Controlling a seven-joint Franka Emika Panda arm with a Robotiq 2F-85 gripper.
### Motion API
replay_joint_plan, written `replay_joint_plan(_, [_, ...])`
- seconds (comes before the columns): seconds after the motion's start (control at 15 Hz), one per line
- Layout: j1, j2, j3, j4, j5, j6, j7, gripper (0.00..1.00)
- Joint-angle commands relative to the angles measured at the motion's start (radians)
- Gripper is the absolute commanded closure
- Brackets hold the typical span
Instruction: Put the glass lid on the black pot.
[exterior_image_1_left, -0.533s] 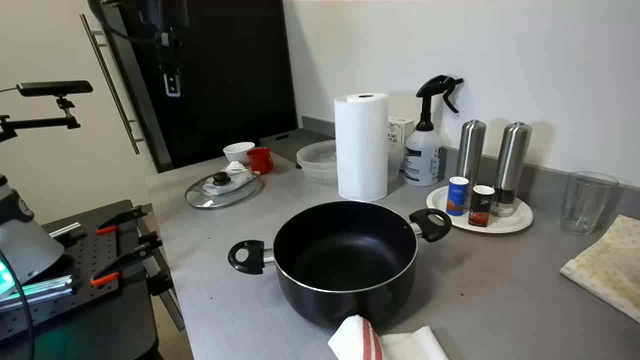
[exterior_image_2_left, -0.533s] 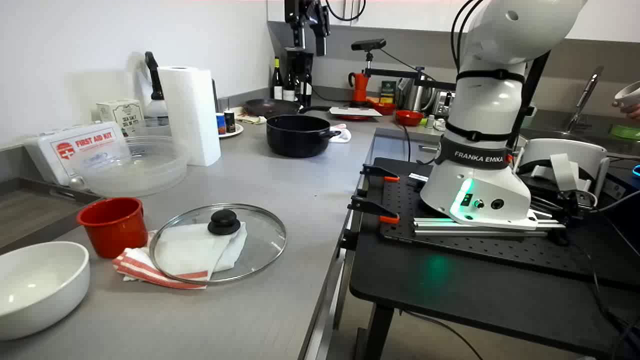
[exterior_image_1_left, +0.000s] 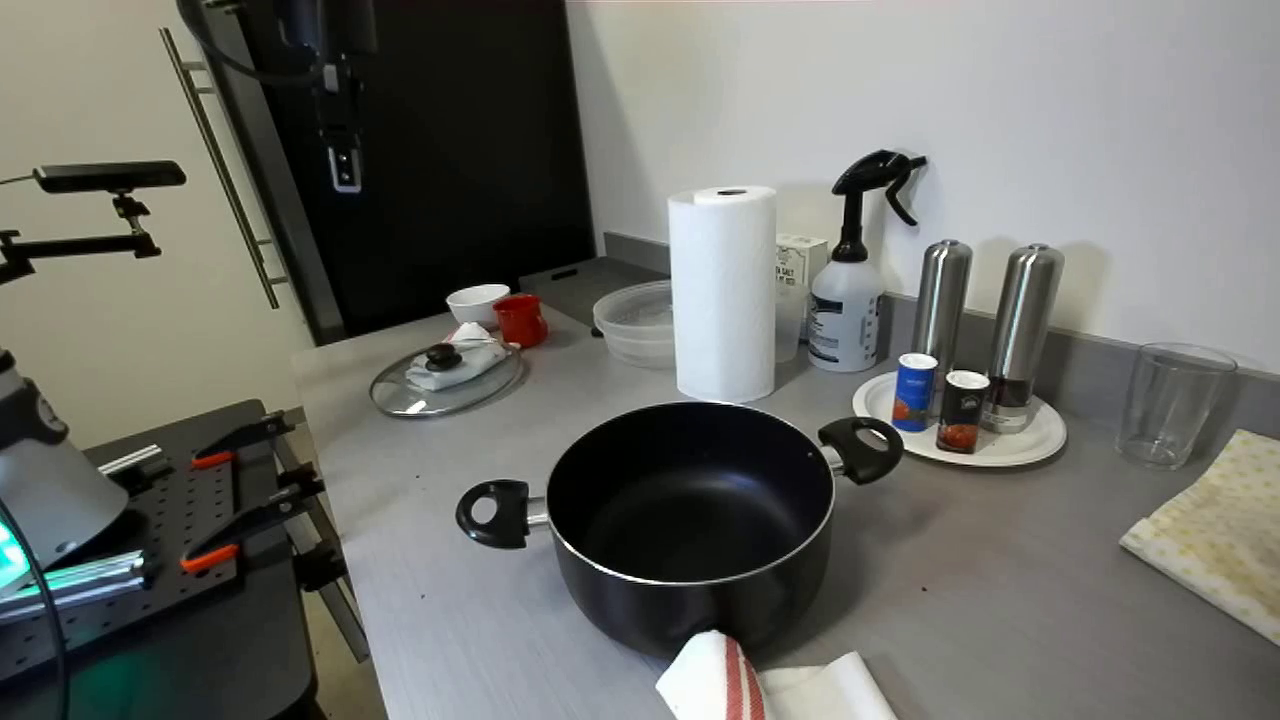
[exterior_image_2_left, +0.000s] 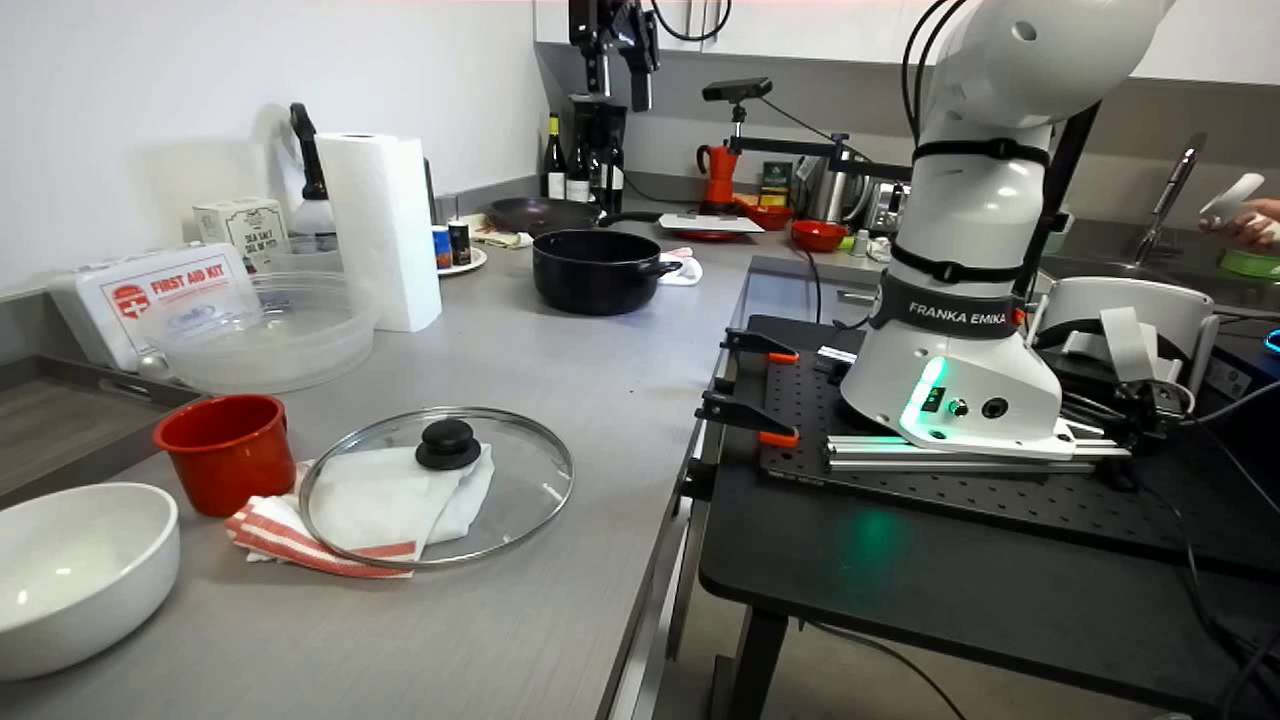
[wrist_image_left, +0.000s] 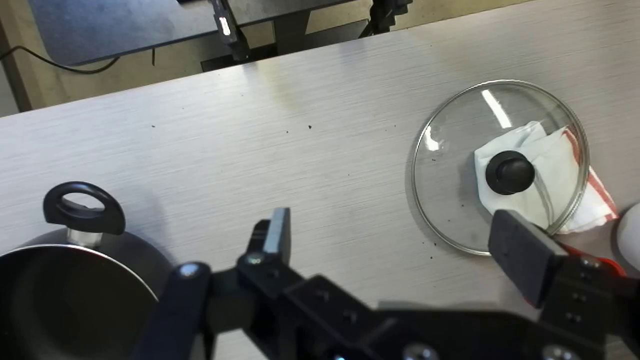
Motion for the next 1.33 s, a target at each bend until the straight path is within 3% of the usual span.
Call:
replay_joint_plan(0.0, [-0.007,0.001,0.006,0.001,0.003,-0.002,-0.003,0.00])
replay_joint_plan(0.93, [-0.007,0.001,0.006,0.001,0.003,-0.002,-0.003,0.00])
replay_joint_plan(1.27, [0.010,0.102,0.039,0.026,-0.029,0.036,-0.005,0.00])
